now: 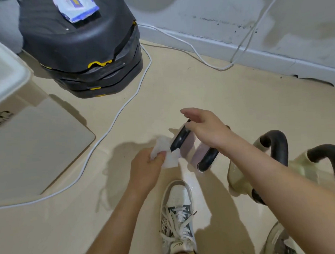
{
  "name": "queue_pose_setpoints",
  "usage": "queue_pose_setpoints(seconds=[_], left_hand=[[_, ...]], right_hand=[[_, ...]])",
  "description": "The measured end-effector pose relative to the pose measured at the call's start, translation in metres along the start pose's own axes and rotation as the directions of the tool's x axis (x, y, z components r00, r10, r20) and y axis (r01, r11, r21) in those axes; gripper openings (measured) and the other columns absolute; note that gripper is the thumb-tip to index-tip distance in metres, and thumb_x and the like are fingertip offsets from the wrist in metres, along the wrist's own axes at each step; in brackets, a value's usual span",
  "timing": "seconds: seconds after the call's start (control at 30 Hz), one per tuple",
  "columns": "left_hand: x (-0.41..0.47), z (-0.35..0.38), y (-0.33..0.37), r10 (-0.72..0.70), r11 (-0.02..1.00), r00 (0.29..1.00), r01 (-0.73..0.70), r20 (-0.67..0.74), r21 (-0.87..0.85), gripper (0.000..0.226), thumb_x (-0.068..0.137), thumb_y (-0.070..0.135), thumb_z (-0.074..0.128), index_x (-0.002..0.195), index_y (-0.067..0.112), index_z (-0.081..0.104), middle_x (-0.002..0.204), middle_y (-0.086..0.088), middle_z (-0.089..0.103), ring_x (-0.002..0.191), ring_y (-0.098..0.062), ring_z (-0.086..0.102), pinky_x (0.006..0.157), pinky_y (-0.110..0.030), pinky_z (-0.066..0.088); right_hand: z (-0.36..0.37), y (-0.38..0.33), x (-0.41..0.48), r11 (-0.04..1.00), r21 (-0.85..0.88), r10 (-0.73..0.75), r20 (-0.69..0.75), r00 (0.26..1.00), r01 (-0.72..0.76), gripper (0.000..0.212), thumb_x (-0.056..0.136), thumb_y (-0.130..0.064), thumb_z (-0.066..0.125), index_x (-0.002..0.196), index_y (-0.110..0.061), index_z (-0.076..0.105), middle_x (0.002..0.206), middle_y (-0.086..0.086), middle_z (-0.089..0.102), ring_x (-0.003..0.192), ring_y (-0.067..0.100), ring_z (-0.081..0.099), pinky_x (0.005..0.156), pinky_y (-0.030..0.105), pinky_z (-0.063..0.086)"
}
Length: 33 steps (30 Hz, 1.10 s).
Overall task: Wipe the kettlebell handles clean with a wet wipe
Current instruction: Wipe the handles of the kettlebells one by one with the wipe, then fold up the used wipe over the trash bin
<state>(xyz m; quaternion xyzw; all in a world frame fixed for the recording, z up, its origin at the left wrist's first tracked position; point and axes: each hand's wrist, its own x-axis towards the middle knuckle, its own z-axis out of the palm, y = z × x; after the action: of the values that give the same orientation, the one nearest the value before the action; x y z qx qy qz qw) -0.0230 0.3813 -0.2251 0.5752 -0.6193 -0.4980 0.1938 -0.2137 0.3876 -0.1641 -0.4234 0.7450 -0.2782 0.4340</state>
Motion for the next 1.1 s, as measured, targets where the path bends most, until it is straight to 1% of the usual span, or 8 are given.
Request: queue_pose_setpoints(seconds=[0.1,0.17,0.4,0.6,0.8,0.93,1.03,1.1], left_hand=[[-0.018,-0.028,0.033,-0.065,0.944,0.987,0.109,0.147,-0.313,0.016,0.093,0.019,0.061,0.093,0.01,0.074,0.084,-0.002,0.073,0.075,-0.014,0.06,0.071,-0.031,0.045],[-0.034,-0.047,0.051,-0.017,0.918,0.978,0.098,0.209,-0.384,0.015,0.092,0.014,0.061,0.096,0.01,0.075,0.083,-0.002,0.07,0.073,-0.014,0.054,0.066,-0.028,0.04],[-0.084,-0.102,0.1,-0.118,0.854,0.979,0.184,0.163,-0.486,0.015,0.089,0.013,0.066,0.101,0.005,0.067,0.069,-0.006,0.053,0.05,-0.009,0.045,0.046,-0.017,0.04],[-0.125,-0.153,0.117,-0.216,0.759,0.975,0.201,0.052,-0.619,0.032,0.083,0.016,0.075,0.106,0.017,0.053,0.071,-0.003,0.06,0.046,-0.007,0.047,0.043,-0.013,0.046],[-0.134,-0.201,0.097,-0.124,0.755,0.992,0.083,-0.017,-0.65,0.016,0.09,0.017,0.065,0.093,0.004,0.073,0.082,-0.01,0.058,0.065,-0.011,0.055,0.069,-0.016,0.054],[-0.123,-0.233,0.088,-0.047,0.878,0.993,-0.012,-0.111,-0.478,0.022,0.09,0.014,0.065,0.087,-0.008,0.068,0.075,-0.01,0.046,0.071,-0.021,0.039,0.073,-0.031,0.039],[-0.112,-0.253,0.091,-0.074,0.888,0.951,-0.073,-0.299,-0.454,0.02,0.087,0.009,0.067,0.09,-0.011,0.063,0.068,-0.013,0.052,0.064,-0.02,0.044,0.068,-0.035,0.043],[-0.107,-0.269,0.096,-0.085,0.887,0.943,-0.076,-0.322,-0.456,0.021,0.084,0.004,0.067,0.101,-0.006,0.06,0.075,-0.014,0.06,0.064,-0.02,0.053,0.07,-0.036,0.052]], right_hand=[[0.003,-0.027,-0.038,0.797,0.542,0.157,0.242,0.957,-0.268,0.035,0.097,-0.035,0.052,0.132,-0.034,0.055,0.132,-0.004,0.058,0.119,0.015,0.057,0.103,0.041,0.046],[0.007,-0.043,-0.06,0.734,0.602,0.094,0.367,0.926,-0.313,0.032,0.097,-0.04,0.052,0.129,-0.037,0.059,0.127,-0.002,0.062,0.112,0.02,0.063,0.095,0.042,0.053],[0.025,-0.098,-0.107,0.787,0.595,-0.032,0.299,0.954,-0.161,0.025,0.09,-0.002,0.061,0.114,0.005,0.066,0.101,0.02,0.067,0.079,0.02,0.067,0.057,0.02,0.053],[0.041,-0.139,-0.134,0.834,0.552,-0.251,0.423,0.871,-0.027,0.031,0.083,0.013,0.061,0.114,0.007,0.066,0.098,0.022,0.067,0.086,0.026,0.066,0.077,0.024,0.055],[0.084,-0.183,-0.125,0.805,0.592,-0.189,0.32,0.928,-0.041,0.009,0.083,0.0,0.069,0.083,-0.008,0.07,0.077,0.009,0.067,0.068,0.022,0.056,0.068,0.028,0.049],[0.115,-0.211,-0.111,0.909,0.395,-0.221,0.185,0.958,0.133,0.01,0.088,-0.014,0.066,0.082,-0.008,0.071,0.069,0.001,0.06,0.059,0.012,0.046,0.06,0.023,0.042],[0.132,-0.237,-0.104,0.925,0.27,-0.344,0.304,0.888,0.266,0.03,0.095,-0.025,0.055,0.09,0.0,0.072,0.075,0.003,0.058,0.066,0.011,0.046,0.063,0.025,0.045],[0.14,-0.254,-0.098,0.913,0.235,-0.4,0.371,0.838,0.333,0.024,0.094,-0.021,0.056,0.101,-0.007,0.074,0.087,0.001,0.071,0.072,0.011,0.057,0.077,0.027,0.054]])
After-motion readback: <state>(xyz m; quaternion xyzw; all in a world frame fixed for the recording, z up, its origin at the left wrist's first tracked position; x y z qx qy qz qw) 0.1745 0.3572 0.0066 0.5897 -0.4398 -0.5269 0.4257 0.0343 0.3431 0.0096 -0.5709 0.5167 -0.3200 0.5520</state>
